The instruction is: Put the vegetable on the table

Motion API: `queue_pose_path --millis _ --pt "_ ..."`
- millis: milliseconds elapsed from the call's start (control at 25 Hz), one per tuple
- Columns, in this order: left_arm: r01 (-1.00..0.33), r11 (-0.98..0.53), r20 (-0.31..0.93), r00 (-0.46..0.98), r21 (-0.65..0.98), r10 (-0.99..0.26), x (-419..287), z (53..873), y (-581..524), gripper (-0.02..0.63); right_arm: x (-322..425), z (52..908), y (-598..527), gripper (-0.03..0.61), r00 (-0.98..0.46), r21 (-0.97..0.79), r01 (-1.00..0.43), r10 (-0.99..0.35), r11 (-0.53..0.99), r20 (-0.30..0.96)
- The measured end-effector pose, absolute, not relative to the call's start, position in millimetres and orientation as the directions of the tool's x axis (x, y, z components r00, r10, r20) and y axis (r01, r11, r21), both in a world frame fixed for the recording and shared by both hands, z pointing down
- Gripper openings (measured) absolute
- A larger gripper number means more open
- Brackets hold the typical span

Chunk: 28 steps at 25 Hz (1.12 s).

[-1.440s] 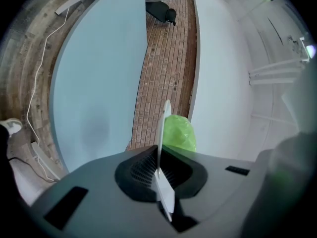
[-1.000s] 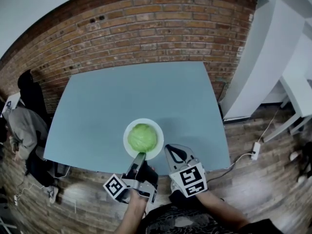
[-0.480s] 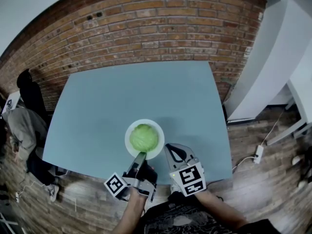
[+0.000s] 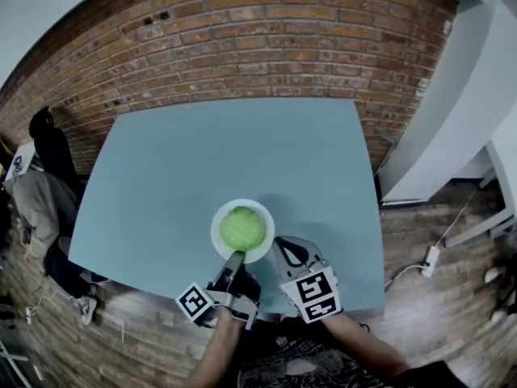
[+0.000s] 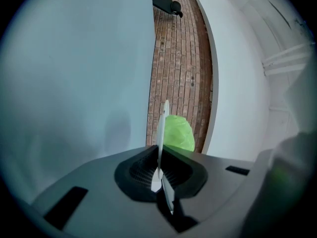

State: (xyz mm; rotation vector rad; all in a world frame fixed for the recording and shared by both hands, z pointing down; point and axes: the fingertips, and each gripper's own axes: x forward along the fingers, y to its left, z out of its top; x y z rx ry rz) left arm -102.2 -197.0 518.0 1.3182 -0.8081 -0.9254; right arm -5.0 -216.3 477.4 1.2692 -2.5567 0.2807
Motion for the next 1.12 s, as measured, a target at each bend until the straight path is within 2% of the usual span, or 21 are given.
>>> queue_pose_path --millis 560,1120 --pt "0.037 0.058 0.035 0.45 0.998 -0.892 -111 545 -207 0.012 -15 494 -230 0.009 -0.582 -0.063 -0.797 -0.735 0.601 0.349" --pt "-0.034 0.123 0.122 0.531 0.992 -0.838 -116 573 -228 0.015 -27 511 -250 0.009 -0.541 -0.066 -0.824 -0.747 0.563 0.385"
